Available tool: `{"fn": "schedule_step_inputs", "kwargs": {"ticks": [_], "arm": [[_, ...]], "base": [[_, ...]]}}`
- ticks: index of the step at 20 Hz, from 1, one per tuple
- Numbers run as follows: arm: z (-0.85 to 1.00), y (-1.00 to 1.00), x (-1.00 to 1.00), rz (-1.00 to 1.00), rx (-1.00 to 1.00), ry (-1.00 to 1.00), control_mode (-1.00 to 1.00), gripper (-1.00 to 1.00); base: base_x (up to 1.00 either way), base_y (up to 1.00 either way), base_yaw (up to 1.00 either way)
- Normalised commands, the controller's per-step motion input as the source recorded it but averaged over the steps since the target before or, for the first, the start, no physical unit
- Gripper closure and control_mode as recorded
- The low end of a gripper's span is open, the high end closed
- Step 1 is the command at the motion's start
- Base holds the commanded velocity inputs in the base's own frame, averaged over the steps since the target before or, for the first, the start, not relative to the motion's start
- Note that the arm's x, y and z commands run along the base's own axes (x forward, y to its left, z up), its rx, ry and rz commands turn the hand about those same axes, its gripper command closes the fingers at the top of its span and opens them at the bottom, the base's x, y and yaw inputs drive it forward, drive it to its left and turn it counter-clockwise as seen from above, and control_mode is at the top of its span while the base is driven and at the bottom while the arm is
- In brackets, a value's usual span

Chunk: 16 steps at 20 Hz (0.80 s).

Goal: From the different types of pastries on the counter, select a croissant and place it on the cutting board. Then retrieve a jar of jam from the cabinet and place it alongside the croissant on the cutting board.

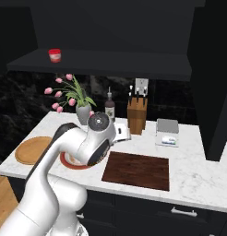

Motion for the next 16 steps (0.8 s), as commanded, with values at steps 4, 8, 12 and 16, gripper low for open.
{"fn": "schedule_step_inputs", "kwargs": {"ticks": [4, 8, 12, 16], "arm": [[0.11, -1.0, -0.2, -0.26, 0.0, 0.0, -1.0, 1.0], [0.09, -1.0, -0.01, -0.17, 0.0, 0.0, -1.0, 1.0], [0.05, -0.92, 0.0, -0.07, 0.0, 0.0, -1.0, 1.0], [-0.36, -0.65, -0.11, 0.03, 0.02, 0.0, -1.0, 1.0]], "base": [[0.0, 0.0, 0.0], [0.0, 0.0, 0.0], [0.0, 0.0, 0.0], [0.0, 0.0, 0.0]]}}
